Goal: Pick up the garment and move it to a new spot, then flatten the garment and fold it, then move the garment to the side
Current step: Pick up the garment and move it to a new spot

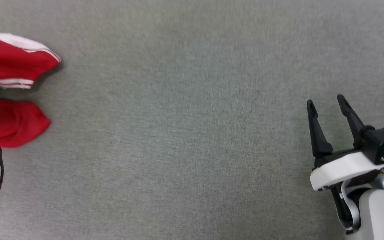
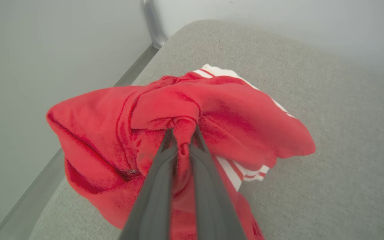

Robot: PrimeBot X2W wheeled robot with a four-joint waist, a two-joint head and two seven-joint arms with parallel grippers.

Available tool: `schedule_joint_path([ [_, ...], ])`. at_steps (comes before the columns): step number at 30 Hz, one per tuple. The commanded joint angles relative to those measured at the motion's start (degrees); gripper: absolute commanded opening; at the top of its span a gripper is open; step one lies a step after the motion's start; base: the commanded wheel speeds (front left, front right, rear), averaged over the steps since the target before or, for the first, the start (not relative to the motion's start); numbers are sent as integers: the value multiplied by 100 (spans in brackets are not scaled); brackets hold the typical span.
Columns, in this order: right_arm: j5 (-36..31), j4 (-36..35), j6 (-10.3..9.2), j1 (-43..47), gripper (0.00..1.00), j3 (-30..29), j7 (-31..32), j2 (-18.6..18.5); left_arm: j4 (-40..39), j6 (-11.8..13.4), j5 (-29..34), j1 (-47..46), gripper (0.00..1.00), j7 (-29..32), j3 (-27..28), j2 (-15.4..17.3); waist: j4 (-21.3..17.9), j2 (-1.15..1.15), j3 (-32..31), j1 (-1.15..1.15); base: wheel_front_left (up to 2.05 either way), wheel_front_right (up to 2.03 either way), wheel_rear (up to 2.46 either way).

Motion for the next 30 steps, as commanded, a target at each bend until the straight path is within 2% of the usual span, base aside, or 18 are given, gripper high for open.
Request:
schedule_joint_path([
  [1, 50, 8, -4, 81, 100, -15, -23, 6, -42, 6, 36, -92, 0, -138, -8, 2, 60, 0, -342, 0, 0, 0, 0],
  [9, 225, 54, -4, 410, 100, -102, -11, 6, -192, 28, 462, -343, 0, -1728, -279, -111, 2, 0, -1179, 0, 0, 0, 0],
  [15, 333, 49, -4, 687, 100, -163, 26, 6, -273, -130, 576, -391, 0, -2211, -636, -482, -212, 0, -1684, 0, 0, 0, 0],
  [16, 383, 25, -4, 826, 100, -187, 62, 5, -443, -206, 603, -271, 0, -2238, -884, -781, -370, 0, -1844, 0, 0, 0, 0],
  [30, 448, -171, -4, 1163, 100, -337, 250, 6, -2274, -413, 262, 934, 0, -2111, -2140, -2376, -1272, 0, -1958, 0, 0, 0, 0],
])
